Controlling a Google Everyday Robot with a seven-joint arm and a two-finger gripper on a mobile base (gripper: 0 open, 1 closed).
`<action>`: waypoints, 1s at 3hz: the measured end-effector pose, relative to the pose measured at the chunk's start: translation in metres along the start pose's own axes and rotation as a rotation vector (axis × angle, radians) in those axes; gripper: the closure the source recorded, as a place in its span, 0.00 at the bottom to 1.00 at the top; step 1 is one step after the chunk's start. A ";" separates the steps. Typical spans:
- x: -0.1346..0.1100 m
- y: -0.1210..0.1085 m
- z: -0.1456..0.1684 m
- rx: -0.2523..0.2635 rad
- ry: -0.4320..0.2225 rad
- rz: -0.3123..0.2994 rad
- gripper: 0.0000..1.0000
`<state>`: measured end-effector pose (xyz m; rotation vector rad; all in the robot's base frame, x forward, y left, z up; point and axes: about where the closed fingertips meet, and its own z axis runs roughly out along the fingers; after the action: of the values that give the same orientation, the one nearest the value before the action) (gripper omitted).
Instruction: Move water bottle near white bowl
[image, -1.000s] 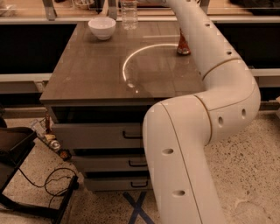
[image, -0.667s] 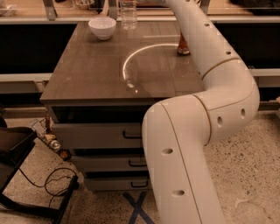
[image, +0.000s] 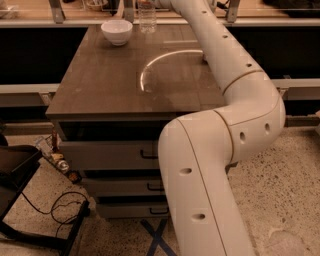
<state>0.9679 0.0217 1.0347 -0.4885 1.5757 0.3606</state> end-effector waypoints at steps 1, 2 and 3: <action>0.008 -0.016 0.009 0.072 -0.031 -0.029 1.00; 0.016 -0.026 0.014 0.117 -0.034 -0.053 1.00; 0.025 -0.021 0.019 0.112 -0.025 -0.040 1.00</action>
Offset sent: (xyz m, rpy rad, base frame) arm 0.0264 -0.0270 -0.0227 -0.0558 -0.0948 -0.1736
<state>0.9947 0.0107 1.0095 -0.4267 1.5508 0.2458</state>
